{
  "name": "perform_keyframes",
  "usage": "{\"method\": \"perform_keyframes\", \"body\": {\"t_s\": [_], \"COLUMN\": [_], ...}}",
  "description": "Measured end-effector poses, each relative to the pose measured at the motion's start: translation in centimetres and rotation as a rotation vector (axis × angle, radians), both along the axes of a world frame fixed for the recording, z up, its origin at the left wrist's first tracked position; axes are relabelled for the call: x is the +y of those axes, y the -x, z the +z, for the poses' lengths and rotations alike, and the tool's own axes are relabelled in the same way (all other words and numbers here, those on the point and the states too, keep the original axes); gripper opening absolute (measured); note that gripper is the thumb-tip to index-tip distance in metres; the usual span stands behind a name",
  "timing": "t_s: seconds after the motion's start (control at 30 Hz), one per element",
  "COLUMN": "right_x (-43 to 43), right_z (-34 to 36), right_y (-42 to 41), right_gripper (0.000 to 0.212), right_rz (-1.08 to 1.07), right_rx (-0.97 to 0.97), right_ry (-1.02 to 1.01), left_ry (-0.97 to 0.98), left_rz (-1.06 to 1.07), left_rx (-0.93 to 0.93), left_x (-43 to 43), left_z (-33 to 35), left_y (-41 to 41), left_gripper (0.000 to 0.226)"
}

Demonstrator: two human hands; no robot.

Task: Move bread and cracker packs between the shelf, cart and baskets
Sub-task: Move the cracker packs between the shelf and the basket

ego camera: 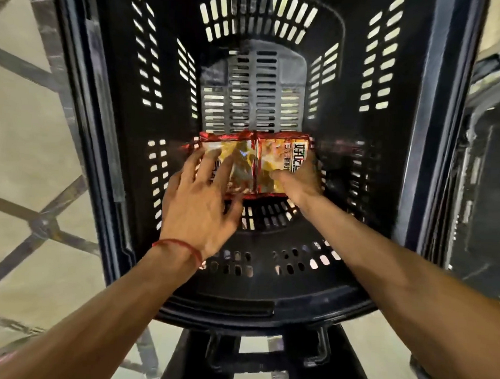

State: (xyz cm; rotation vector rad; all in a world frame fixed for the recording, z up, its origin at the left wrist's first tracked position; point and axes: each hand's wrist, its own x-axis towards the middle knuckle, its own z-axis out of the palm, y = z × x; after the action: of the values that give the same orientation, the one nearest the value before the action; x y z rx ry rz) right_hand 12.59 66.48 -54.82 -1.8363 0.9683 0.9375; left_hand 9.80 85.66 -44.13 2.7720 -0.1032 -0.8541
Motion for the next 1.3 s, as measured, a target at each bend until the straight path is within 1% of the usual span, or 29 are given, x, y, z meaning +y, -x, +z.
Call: {"method": "perform_keyframes", "body": {"t_s": [0.07, 0.1, 0.17, 0.23, 0.27, 0.33, 0.43, 0.47, 0.57, 0.67, 0.73, 0.77, 0.83, 0.93, 1.0, 1.03, 1.1, 1.13, 1.2, 1.23, 1.3], "right_x": [-0.3, -0.5, -0.8, -0.9, -0.9, -0.7, -0.4, -0.6, -1.1, -1.0, -0.4, -0.1, 0.0, -0.8, -1.5, -1.8, -2.3, -2.5, -2.8, -2.9, -3.0], "right_z": [0.3, 0.6, 0.7, 0.9, 0.8, 0.9, 1.5, 1.6, 1.9, 2.6, 3.3, 3.8, 4.9, 6.9, 7.6, 7.8, 7.8, 7.7, 7.4, 7.1, 6.7], "right_y": [-0.2, -0.3, -0.5, -0.7, -0.7, -0.6, 0.1, 0.5, 1.0, 0.8, 0.6, 0.5, 0.4, 0.6, 0.9, 0.9, 0.9, 0.9, 0.7, 0.7, 0.6], "right_gripper": [0.099, 0.092, 0.071, 0.06, 0.06, 0.067, 0.079, 0.08, 0.076, 0.08, 0.068, 0.061, 0.053, 0.054, 0.056, 0.055, 0.057, 0.058, 0.058, 0.057, 0.057], "right_rz": [-0.036, -0.041, -0.02, 0.017, 0.035, 0.048, 0.098, 0.079, 0.006, 0.031, 0.045, 0.044, 0.054, 0.125, 0.118, 0.106, 0.095, 0.092, 0.087, 0.083, 0.071], "right_rx": [0.014, 0.02, 0.02, 0.033, 0.043, 0.039, -0.047, -0.081, -0.1, -0.083, -0.049, -0.045, -0.077, -0.163, -0.189, -0.184, -0.152, -0.143, -0.134, -0.127, -0.112], "right_ry": [0.026, 0.025, 0.016, -0.011, -0.028, -0.033, 0.076, 0.059, -0.044, -0.076, -0.073, -0.062, 0.008, 0.137, 0.118, 0.092, 0.055, 0.045, 0.036, 0.037, 0.054], "left_ry": [-0.012, -0.016, -0.011, -0.008, -0.011, -0.017, -0.029, -0.031, -0.04, -0.043, -0.038, -0.033, 0.013, 0.131, 0.19, 0.197, 0.232, 0.257, 0.267, 0.258, 0.216], "left_rz": [0.001, 0.003, 0.021, 0.034, 0.035, 0.032, 0.034, 0.036, 0.036, 0.044, 0.068, 0.101, 0.197, 0.451, 0.663, 0.747, 0.884, 0.947, 1.038, 1.069, 1.082], "left_rx": [0.022, 0.033, 0.055, 0.067, 0.073, 0.083, 0.085, 0.087, 0.102, 0.102, 0.099, 0.103, 0.117, 0.171, 0.273, 0.335, 0.391, 0.406, 0.49, 0.506, 0.413], "left_x": [0.1, 0.1, 0.2, 0.2, 0.2, 0.2, 0.2, 0.2, 0.3, 0.2, 0.1, 0.0, -0.1, -0.7, -1.1, -1.4, -2.1, -2.4, -3.2, -3.5, -3.5], "left_z": [0.0, -0.1, -0.3, -0.4, -0.5, -0.5, -0.5, -0.5, -0.6, -0.4, -0.1, -0.1, -0.3, -1.5, -3.1, -4.1, -5.7, -6.5, -7.7, -8.3, -9.4], "left_y": [0.0, 0.0, 0.0, 0.0, 0.1, 0.1, 0.1, 0.1, 0.1, 0.1, 0.0, 0.0, -0.1, -0.6, -1.1, -1.3, -1.9, -2.1, -2.3, -2.2, -1.7], "left_gripper": [0.062, 0.063, 0.064, 0.064, 0.064, 0.065, 0.066, 0.066, 0.066, 0.065, 0.064, 0.064, 0.063, 0.068, 0.078, 0.083, 0.087, 0.085, 0.075, 0.072, 0.073]}}
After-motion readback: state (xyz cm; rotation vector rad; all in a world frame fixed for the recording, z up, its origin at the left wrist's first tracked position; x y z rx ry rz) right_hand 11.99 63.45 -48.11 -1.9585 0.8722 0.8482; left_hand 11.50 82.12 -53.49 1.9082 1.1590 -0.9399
